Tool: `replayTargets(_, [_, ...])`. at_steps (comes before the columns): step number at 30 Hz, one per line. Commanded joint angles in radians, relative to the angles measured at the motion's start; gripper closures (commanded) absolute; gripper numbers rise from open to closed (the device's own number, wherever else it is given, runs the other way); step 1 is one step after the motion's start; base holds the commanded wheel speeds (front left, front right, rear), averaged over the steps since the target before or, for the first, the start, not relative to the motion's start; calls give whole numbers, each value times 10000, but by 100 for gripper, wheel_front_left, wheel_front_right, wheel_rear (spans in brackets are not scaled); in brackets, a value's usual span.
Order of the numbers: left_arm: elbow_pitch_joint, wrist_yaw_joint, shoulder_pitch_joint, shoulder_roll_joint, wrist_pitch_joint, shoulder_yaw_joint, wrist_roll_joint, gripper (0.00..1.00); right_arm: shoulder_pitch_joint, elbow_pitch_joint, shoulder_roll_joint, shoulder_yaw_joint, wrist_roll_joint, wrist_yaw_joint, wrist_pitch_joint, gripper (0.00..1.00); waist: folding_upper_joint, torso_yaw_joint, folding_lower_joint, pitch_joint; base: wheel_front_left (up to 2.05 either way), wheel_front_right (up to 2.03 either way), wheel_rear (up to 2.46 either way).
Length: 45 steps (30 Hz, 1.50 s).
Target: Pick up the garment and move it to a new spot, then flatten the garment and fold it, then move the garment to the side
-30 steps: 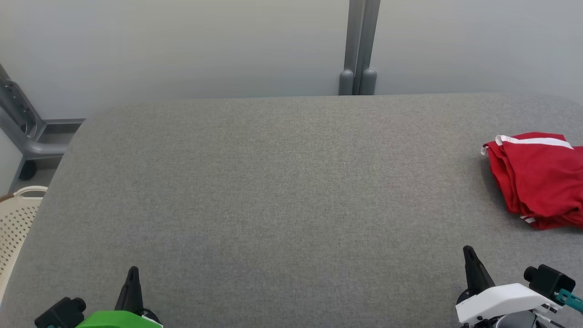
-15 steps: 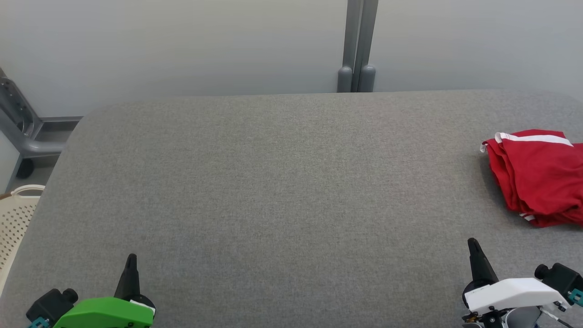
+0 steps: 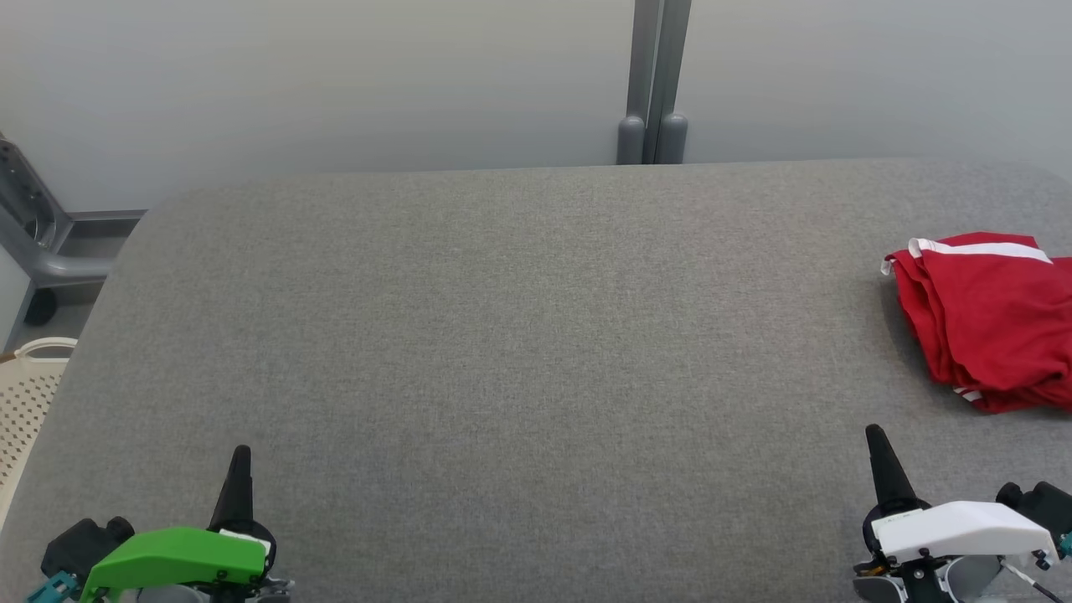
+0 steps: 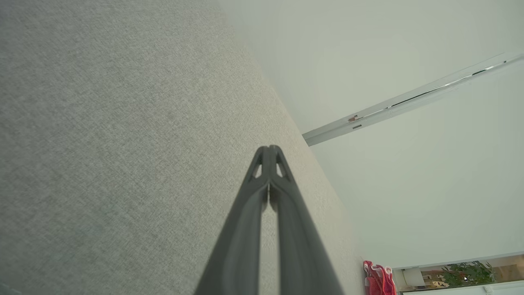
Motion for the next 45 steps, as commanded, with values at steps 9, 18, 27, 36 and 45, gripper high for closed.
replayTargets(9, [-130,-124,-498,-44,367,194,-1064,100,-223,-329,-66,-89,1204,3,201,100,0,-35,0,65,0,0,0])
replayTargets(18, [-145,-175,-698,-94,665,319,-1901,100,-245,-494,-74,-144,2177,2,361,100,0,-69,0,129,0,0,0])
replayTargets(27, [-153,-213,-856,-129,921,417,-2607,100,-267,-631,-79,-189,2964,3,493,100,0,-99,0,186,0,0,0])
replayTargets(36, [-165,-245,-1024,-163,1155,514,-3243,100,-285,-757,-84,-231,3702,3,613,100,0,-130,0,243,0,0,0])
replayTargets(45, [-171,-280,-1145,-198,1381,601,-3847,100,-278,-868,-87,-269,4395,3,723,100,0,-160,0,301,0,0,0])
